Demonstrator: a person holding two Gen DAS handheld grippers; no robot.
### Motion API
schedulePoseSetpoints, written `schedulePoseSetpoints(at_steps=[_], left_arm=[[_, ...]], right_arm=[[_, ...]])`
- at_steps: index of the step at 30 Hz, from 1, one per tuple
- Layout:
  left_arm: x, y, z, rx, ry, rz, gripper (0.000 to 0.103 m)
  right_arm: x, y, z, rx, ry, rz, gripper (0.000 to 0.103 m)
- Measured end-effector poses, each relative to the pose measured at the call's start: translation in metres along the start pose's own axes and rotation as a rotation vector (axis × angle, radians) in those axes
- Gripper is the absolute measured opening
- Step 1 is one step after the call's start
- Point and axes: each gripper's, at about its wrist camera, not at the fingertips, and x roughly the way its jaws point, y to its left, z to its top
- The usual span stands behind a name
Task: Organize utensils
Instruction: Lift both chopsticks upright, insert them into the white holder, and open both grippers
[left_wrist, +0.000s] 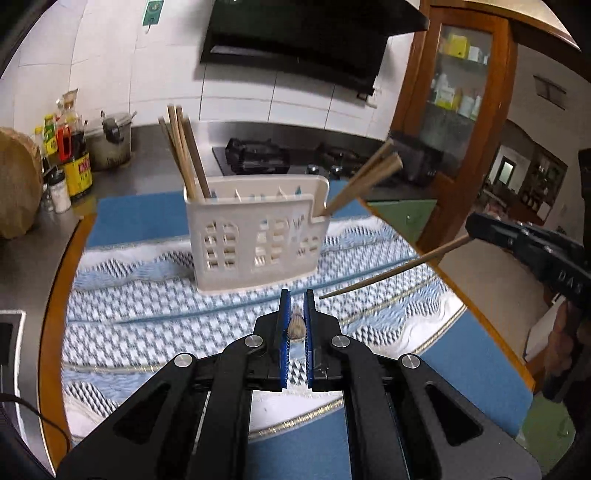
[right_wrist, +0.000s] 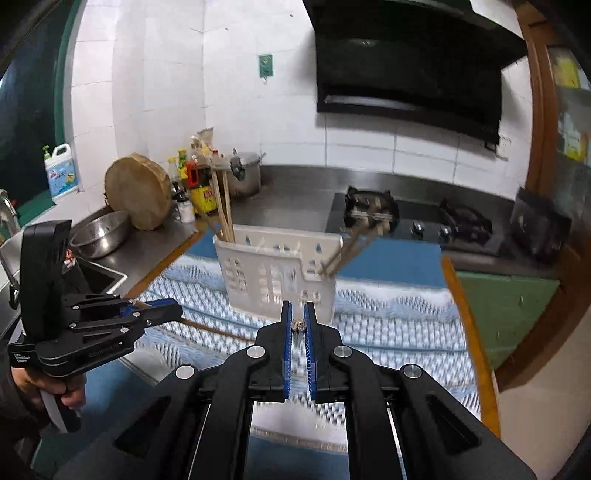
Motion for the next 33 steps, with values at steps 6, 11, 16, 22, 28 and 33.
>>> schedulePoseSetpoints(at_steps=[6, 11, 16, 22, 28, 33], left_arm=[[-0.015, 0.008, 0.037, 0.024, -0.052, -0.008, 0.005], [-0.028, 0.011, 0.071, 0.032, -0.104, -0.026, 0.005], [-0.046, 0.012, 0.109, 0.039, -0.192, -0.034, 0.005], [-0.059, 0.015, 0.157, 0.038, -0.323, -0.002, 0.005], [-0.043, 0.024, 0.186, 0.031, -0.394, 0.084, 0.005], [-0.010, 0.041, 0.183, -0.013, -0.367, 0.131, 0.005]], right_arm=[[-0.010, -0.007, 0.046, -0.035, -0.062, 0.022, 0.007], [-0.019, -0.011, 0.084, -0.061, -0.101, 0.045, 0.007], [-0.019, -0.015, 0.114, -0.101, -0.119, 0.038, 0.007], [-0.002, -0.019, 0.129, -0.111, -0.118, 0.020, 0.007], [0.026, -0.024, 0.129, -0.082, -0.058, 0.044, 0.007], [0.042, -0.025, 0.123, -0.072, -0.016, 0.051, 0.007]])
